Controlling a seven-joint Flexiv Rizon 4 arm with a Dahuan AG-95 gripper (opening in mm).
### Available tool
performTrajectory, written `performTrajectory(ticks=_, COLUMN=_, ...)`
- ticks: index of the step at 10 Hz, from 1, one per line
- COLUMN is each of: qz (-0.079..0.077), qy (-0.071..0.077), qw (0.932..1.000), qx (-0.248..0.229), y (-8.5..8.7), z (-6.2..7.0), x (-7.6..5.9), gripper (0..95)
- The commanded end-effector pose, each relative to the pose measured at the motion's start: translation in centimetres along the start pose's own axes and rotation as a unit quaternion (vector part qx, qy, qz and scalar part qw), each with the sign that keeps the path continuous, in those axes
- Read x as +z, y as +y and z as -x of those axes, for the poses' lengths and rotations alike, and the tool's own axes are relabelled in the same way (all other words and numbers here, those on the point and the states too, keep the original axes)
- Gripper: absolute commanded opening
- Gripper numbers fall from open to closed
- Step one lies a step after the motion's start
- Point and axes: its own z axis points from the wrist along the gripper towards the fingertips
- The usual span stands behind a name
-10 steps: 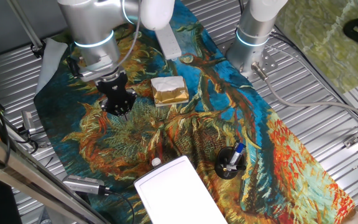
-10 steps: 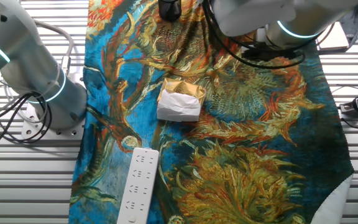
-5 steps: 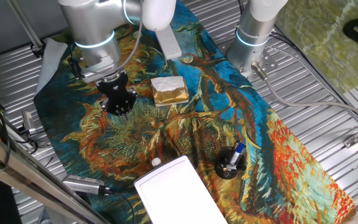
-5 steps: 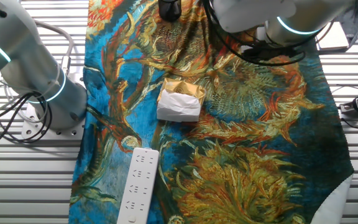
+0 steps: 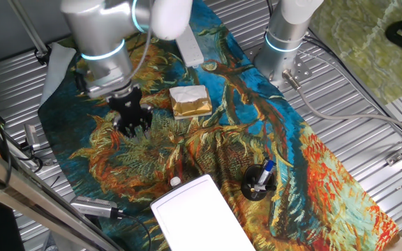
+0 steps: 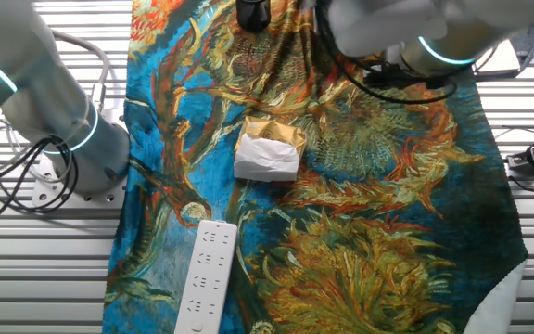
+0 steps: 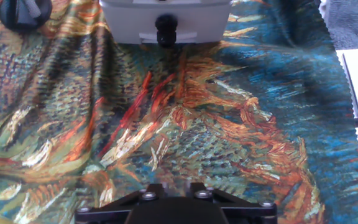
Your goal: Grasp the handle and open the drawer
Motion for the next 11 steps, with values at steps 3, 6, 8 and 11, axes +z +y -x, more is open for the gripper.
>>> performTrajectory(ticks=3, qz=-0.008, qy=-0.016, qw=0.9996, qx=0.022, y=-0.7, z=4.6, x=2.7, gripper=19.0)
performTrajectory(ticks=6, qz=-0.01, qy=-0.034, qw=0.999, qx=0.028, y=-1.2, z=6.6, x=4.4, gripper=19.0)
performTrajectory(ticks=8, qz=-0.01, qy=-0.044, qw=0.9986, qx=0.028, y=-1.4, z=7.4, x=5.1, gripper=19.0)
performTrajectory(ticks=11, qz=-0.012, qy=-0.049, qw=0.998, qx=0.038, y=-0.8, z=8.5, x=6.0, gripper=19.0)
